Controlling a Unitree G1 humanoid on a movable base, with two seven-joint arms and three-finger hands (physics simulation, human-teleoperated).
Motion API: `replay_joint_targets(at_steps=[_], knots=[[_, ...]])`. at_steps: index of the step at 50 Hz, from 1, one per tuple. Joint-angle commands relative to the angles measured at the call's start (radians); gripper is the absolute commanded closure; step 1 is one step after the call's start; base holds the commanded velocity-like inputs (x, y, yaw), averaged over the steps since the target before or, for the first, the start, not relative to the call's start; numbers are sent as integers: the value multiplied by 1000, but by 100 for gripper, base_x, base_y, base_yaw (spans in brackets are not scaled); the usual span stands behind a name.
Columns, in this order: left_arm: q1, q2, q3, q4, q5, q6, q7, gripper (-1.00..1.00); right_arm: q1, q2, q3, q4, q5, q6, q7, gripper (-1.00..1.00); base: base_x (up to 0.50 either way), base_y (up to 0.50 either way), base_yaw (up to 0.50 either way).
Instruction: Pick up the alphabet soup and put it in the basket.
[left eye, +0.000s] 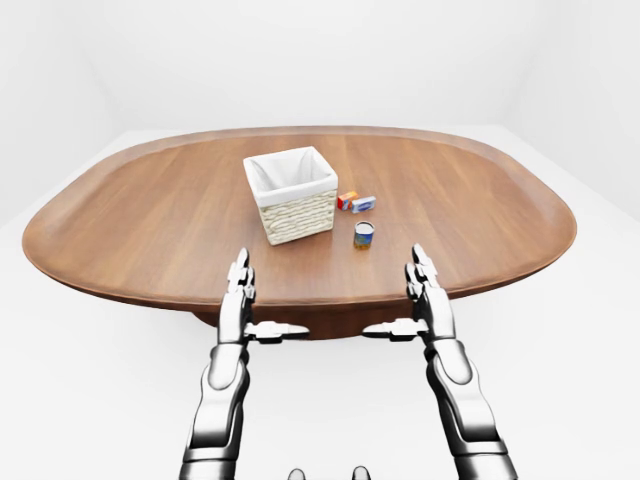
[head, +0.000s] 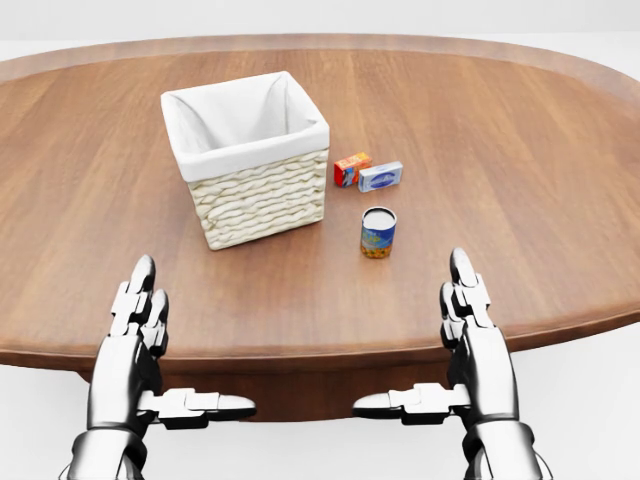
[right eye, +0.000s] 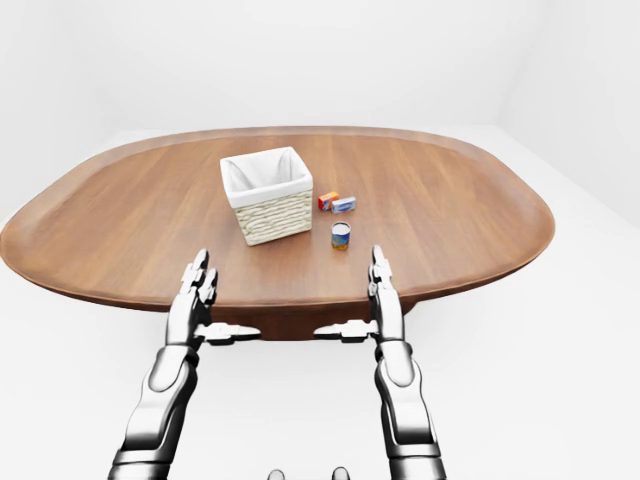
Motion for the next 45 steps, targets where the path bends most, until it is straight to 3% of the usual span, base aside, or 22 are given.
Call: replay_joint_targets(at_steps=[1,11,18,22,28,37,45], knots=[[-55,23,42,86,-25,-11,-20,-100,-4,-12,-22,-3,5,12,18,-100,0,0,0],[-47,28,48,57,-36,7,-21,-100,-5,-11,-17,0,0,14,22,-100,0,0,0],[19,24,64,-82,-46,25,-11,-100,-7,-11,-17,3,1,16,26,-100,7,0,0],[55,23,77,-158,-59,49,-16,-100,-6,-11,-16,5,0,13,30,-100,28,0,0],[81,16,92,-211,-62,39,-2,-100,-5,-11,-17,0,3,19,33,-100,30,0,0],[215,-12,128,-444,-92,57,-9,-100,0,-11,-18,-11,8,22,35,-100,30,0,0],[290,-40,141,-554,-104,57,-41,-100,7,-11,-18,-19,10,23,39,-100,31,0,0]])
